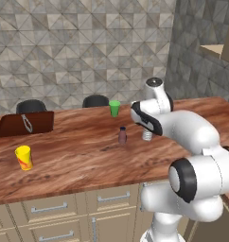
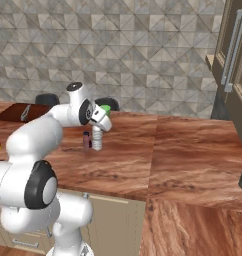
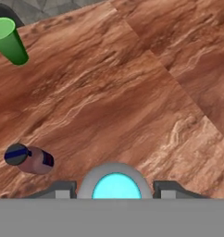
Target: Place the drinks on the dining counter in a tight cluster.
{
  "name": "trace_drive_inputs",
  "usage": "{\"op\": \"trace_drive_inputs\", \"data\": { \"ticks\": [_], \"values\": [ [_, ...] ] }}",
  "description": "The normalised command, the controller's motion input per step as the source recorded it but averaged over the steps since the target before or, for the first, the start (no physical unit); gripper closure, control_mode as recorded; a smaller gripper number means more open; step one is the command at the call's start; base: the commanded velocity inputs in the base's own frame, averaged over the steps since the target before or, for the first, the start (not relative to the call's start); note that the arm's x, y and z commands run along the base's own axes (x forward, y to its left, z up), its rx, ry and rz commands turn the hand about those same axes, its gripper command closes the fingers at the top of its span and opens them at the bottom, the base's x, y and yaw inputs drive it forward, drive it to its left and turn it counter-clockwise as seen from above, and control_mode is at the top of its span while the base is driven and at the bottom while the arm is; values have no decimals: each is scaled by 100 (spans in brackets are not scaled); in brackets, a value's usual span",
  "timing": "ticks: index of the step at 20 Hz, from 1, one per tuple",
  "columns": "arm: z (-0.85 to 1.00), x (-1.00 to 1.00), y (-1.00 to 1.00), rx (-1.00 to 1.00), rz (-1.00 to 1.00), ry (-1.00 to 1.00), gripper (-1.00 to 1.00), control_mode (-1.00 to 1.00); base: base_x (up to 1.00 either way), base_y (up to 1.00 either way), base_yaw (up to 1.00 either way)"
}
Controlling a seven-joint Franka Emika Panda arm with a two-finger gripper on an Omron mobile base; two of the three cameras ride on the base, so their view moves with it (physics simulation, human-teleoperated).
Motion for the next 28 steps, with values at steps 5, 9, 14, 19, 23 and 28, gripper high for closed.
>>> {"op": "trace_drive_inputs", "data": {
  "ticks": [5, 9, 14, 19, 23, 28],
  "values": [
    [-13, 18, 30, 2, 1, 4, 100, -100, 0, 0, 0],
    [-15, 14, 25, 3, 1, 1, 100, -100, 0, 0, 0],
    [-17, 8, 14, 0, 1, 0, 100, -100, 0, 0, 0],
    [-17, 6, 8, 0, 0, 0, 100, -100, 0, 0, 0],
    [-8, 5, 1, -4, 0, 0, 100, -100, 0, 0, 0],
    [-1, 2, -4, -8, 0, 0, 100, -100, 0, 0, 0]
  ]
}}
